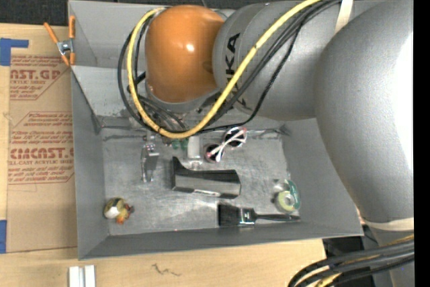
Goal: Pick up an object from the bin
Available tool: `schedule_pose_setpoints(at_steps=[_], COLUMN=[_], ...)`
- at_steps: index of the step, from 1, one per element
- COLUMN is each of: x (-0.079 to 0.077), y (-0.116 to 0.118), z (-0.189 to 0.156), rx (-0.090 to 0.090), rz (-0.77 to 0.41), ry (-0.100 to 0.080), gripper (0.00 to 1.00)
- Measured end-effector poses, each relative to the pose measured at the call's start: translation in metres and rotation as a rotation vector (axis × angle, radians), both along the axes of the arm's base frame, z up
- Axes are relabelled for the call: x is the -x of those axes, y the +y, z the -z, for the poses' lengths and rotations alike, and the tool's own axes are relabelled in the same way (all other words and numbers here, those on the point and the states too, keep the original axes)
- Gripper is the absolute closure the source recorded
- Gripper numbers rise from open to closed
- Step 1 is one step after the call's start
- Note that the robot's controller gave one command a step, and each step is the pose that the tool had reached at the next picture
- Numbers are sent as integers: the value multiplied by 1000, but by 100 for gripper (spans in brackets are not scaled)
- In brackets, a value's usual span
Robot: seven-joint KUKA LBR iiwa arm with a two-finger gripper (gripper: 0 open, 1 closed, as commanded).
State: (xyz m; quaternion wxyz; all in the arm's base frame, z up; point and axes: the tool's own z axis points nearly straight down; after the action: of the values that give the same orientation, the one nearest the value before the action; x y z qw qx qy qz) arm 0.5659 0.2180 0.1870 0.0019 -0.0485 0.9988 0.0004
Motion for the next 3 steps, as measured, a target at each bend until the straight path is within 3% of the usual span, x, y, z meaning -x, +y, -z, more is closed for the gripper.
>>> schedule_pose_setpoints(at_steps=[1,2,3], x=[3,6,-4], y=[-14,-15,-26], z=[50,49,32], rx=[-2,5,-4], rz=[-131,-162,-141], ry=[-4,19,-12], gripper=[0,0,0])
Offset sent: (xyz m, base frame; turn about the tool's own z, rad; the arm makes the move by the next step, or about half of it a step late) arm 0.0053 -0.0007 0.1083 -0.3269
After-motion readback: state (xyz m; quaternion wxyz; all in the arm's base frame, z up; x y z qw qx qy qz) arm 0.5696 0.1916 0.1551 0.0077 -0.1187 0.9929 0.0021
